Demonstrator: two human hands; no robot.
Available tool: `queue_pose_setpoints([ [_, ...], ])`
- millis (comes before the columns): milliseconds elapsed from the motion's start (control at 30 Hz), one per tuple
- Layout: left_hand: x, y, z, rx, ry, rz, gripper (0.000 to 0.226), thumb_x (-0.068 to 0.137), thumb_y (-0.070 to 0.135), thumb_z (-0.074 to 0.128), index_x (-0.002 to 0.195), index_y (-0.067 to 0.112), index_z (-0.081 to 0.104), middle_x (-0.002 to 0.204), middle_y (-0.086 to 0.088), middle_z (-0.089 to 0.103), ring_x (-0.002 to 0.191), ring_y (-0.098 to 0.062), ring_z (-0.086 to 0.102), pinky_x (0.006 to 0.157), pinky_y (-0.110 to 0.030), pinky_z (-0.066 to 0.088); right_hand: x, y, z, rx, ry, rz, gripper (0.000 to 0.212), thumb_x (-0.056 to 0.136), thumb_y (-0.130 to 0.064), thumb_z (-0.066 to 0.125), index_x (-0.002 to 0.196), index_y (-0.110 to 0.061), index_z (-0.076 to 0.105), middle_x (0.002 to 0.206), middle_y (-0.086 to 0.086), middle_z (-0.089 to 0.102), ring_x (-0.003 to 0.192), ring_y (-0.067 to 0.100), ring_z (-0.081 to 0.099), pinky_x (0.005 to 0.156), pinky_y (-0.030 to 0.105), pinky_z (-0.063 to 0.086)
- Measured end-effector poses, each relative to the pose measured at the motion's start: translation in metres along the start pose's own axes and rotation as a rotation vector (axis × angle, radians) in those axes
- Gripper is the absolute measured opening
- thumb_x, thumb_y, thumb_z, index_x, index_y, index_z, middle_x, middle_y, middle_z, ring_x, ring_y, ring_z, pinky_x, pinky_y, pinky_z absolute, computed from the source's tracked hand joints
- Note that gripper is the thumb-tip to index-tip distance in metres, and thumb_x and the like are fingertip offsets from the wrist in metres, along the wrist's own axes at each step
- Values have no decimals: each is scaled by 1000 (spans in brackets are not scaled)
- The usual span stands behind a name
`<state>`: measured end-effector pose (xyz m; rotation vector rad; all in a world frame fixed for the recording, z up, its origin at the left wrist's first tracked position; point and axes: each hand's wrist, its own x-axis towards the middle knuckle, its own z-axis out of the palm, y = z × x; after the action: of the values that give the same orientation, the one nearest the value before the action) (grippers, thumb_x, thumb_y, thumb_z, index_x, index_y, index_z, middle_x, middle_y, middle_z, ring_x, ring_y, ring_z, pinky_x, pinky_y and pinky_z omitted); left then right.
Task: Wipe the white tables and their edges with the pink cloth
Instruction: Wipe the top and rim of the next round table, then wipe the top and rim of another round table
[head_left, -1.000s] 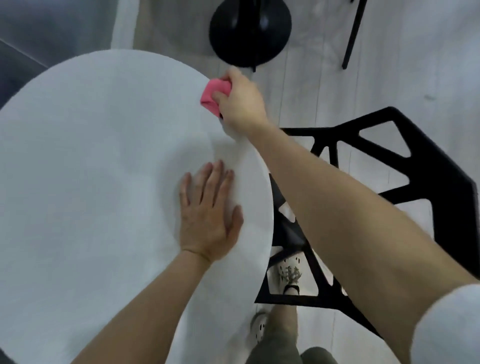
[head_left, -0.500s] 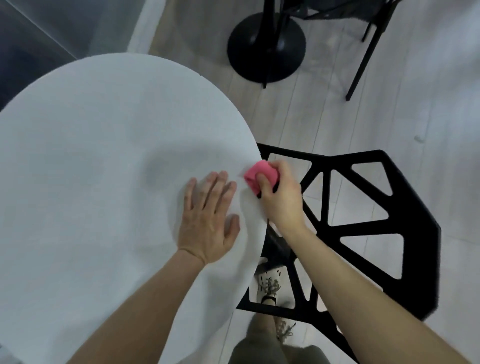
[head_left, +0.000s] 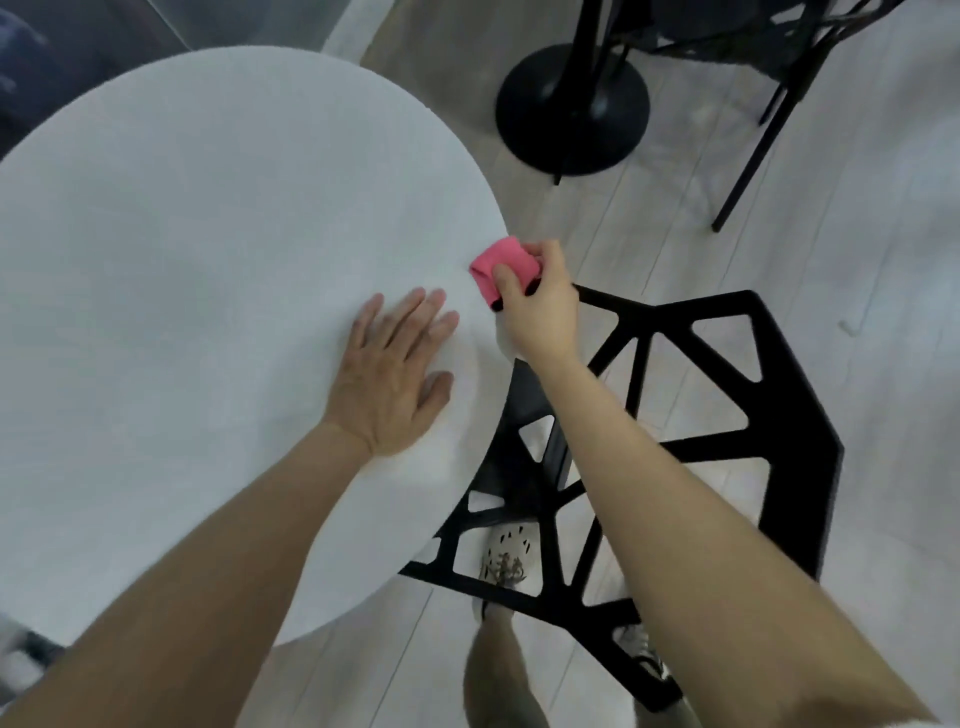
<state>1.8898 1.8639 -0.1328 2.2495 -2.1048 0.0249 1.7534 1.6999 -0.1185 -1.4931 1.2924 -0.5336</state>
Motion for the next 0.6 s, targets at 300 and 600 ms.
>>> queue_pose_setpoints([
  [300, -21, 95, -65, -319, -380, -492, 48, 109, 28, 53, 155, 16, 54, 165, -8, 49, 150, -31, 48, 121, -49, 41, -189, 52, -88, -222, -613, -15, 26, 100, -32, 74, 125, -29, 66, 113, -9, 70, 103, 10, 66, 89, 28, 55],
  [600, -39, 320, -197, -1082, -104, -621, 59, 100, 14, 74, 147, 46, 58, 128, 18, 72, 118, -2, 69, 100, -30, 60, -193, -15, -321, 98, -487, 202, 27, 100, -39, 53, 108, -37, 78, 110, -5, 79, 112, 19, 73, 109, 50, 55],
])
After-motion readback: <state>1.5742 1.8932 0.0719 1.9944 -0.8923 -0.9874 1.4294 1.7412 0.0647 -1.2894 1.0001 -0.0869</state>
